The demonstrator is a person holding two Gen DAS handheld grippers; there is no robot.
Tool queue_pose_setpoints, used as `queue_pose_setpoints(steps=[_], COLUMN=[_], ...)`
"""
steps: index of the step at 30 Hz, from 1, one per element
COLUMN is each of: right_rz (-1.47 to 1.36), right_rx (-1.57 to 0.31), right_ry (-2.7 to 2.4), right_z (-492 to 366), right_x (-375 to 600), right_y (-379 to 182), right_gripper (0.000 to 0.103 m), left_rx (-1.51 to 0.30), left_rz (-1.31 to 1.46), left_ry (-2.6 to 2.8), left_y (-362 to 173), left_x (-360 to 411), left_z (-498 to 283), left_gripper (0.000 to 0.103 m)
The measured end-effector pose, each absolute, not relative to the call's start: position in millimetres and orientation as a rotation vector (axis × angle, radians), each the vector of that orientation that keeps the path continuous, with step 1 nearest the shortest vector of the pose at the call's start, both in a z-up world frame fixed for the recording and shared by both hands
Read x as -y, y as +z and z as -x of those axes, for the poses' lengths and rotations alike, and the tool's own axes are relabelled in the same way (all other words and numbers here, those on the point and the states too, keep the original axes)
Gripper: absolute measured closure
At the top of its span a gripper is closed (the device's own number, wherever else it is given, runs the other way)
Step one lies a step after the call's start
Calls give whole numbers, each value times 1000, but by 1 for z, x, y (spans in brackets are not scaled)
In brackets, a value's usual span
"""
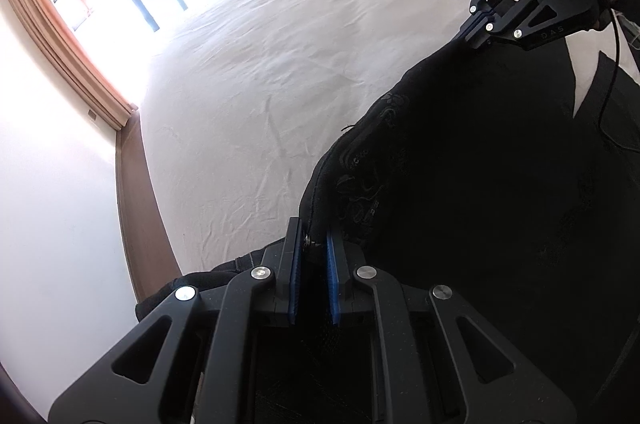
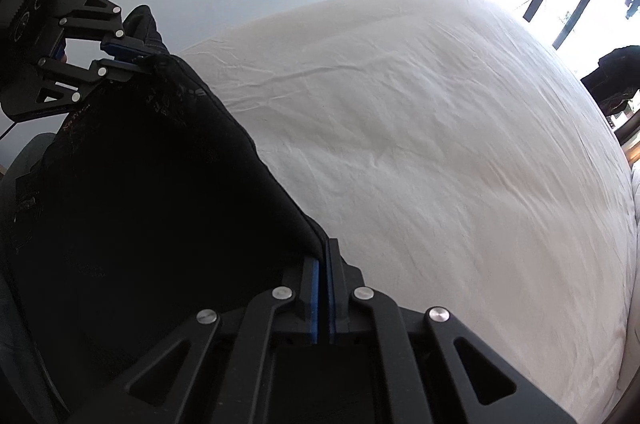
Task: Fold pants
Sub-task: 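Lift the jeans by the waistband with both grippers and pull them toward the body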
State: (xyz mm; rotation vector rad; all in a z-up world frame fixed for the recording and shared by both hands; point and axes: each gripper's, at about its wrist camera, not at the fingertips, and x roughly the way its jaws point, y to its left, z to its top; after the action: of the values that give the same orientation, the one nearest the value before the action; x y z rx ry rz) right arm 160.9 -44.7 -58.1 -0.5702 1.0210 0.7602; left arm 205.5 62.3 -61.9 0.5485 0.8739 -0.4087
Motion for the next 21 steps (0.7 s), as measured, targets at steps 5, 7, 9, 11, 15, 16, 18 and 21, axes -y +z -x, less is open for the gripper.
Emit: queue_pose_setpoints(steps=[5,7,9,11,15,16,18,21], right_rz=[520,512,499,490,487,486,467,474], right_rx=[-990,-978,-973,-962,-951,-952,-955,-951], right_ry=[733,730,733,738,743,740,737,741], right_z=[-134,-119,-102,-83,-43,-34,-20,6], right_x=[47,46,46,46,51,54,60,62], right_y=[-43,-39,-35,-31,-25,-24,-23,-21], right_gripper=[100,100,100,100,100,100,100,100], left_rx=[-859,-851,-847,-840,-832,-834,-842,-849], left_rz=[-523,-518,-509,-507,-520,-515,-497,-507], left_ry=[-401,-397,-396,-395,-397,-395,-407,-425], left_y=[-51,-49,-46,-44,-42,-42,-43,-45], left_x=[-61,-61,-60,-59,-58,-60,-65,-57], left_z=[-177,-162,-148,-133,-100,-93,-79,-58], left_gripper=[94,94,94,94,94,94,93,93])
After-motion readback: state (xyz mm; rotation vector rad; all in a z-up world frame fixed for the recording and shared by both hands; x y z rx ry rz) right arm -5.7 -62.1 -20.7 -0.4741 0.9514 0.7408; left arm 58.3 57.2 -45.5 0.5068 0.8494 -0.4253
